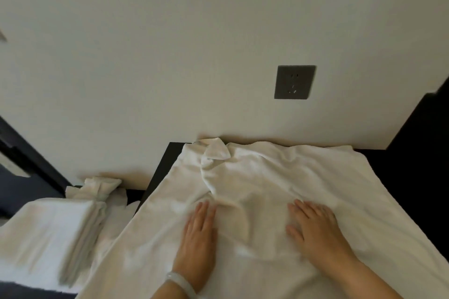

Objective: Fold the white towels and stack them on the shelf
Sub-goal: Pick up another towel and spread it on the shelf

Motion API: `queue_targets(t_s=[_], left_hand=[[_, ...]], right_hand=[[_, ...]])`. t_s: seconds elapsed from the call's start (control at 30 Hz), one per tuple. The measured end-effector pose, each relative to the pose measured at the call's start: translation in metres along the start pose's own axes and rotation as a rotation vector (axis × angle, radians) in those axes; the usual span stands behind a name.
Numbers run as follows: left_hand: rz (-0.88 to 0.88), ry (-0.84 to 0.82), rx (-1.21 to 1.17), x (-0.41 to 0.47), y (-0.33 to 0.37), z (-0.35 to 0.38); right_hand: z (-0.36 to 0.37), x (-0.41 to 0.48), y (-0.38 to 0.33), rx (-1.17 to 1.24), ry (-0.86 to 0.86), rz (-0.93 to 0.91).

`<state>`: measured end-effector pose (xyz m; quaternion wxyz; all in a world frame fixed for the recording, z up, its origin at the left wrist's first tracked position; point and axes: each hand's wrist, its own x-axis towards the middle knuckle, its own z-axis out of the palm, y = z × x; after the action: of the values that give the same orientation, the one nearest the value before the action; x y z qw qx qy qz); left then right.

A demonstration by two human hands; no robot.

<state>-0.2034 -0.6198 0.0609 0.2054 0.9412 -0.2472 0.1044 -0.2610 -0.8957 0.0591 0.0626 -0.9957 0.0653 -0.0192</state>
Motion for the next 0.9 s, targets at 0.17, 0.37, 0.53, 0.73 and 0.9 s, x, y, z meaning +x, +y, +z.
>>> queue_targets(t_s=[0.17,0.37,0.53,0.73,0.9], left_hand=[[-0.098,-0.326,0.232,0.032,-0.059,0.001],[-0.240,-0.359,0.133,0.057,-0.089,-0.005],[-0.473,-0.037,0.084,0.087,-0.115,-0.027],[-0.707,-0.358,0.141,0.133,-0.149,-0.049],[-0.761,-0.498,-0.192,0.148,-0.170,-0.060]], right_hand=[[0.011,0.029,-0.036,0.084,-0.038,-0.186],[0.024,0.040,-0.033,-0.001,-0.045,-0.043],[0.015,0.046,-0.054,0.052,0.101,-0.120],[0.017,0.067,-0.073,0.164,0.186,-0.117],[0.021,0.065,-0.069,0.189,0.179,-0.103]])
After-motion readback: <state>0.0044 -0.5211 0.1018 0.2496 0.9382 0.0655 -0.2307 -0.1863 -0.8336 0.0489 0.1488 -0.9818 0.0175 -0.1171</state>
